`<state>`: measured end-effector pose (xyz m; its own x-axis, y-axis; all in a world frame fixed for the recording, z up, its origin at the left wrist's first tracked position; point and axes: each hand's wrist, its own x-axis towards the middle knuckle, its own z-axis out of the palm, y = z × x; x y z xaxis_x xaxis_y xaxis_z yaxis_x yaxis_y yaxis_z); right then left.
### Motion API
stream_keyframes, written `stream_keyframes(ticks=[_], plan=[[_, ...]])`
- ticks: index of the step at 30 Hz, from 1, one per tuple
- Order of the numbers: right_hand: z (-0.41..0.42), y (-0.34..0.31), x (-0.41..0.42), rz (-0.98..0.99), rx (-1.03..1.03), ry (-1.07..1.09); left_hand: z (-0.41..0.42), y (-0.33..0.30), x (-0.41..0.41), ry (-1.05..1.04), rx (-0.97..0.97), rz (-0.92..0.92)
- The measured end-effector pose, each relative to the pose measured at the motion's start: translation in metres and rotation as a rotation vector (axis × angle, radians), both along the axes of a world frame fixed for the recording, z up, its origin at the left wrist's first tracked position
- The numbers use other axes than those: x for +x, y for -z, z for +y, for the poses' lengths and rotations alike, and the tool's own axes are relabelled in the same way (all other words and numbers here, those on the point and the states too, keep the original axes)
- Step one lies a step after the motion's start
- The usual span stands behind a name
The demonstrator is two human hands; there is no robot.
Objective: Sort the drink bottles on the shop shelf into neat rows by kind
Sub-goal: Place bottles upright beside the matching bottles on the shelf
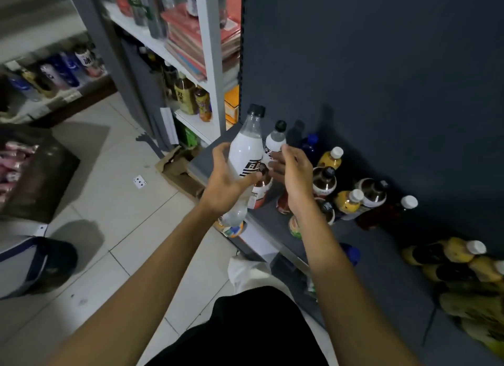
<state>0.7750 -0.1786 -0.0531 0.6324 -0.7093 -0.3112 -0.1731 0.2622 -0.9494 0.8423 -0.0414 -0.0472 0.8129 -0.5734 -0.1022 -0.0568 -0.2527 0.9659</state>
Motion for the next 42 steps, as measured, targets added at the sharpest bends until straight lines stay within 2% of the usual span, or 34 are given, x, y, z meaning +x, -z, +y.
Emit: stream_keyframes(ticks=[5,12,18,25,31,38,42], plan=[[-0.055,0.043,0.043,0.159,-0.066,0.081,-0.039,0.008,0.064,0.013,0.138,0.057],[-0.088,0.091,0.088,0.395,-0.116,-0.075,-0.074,0.039,0.118,-0.064,0.272,0.166],[-0.092,0.112,0.109,0.432,-0.081,-0.069,-0.09,0.061,0.141,-0.041,0.368,0.235],[-0.095,0.11,0.118,0.455,-0.178,-0.058,-0.106,0.064,0.176,0.029,0.321,0.323],[-0.067,0.069,0.135,0.346,-0.282,0.108,-0.116,0.047,0.216,0.094,0.222,0.43],[-0.028,-0.001,0.159,0.16,-0.484,0.401,-0.112,0.007,0.258,0.392,0.174,0.542],[-0.016,-0.04,0.165,0.019,-0.544,0.566,-0.113,-0.031,0.261,0.581,0.114,0.506]])
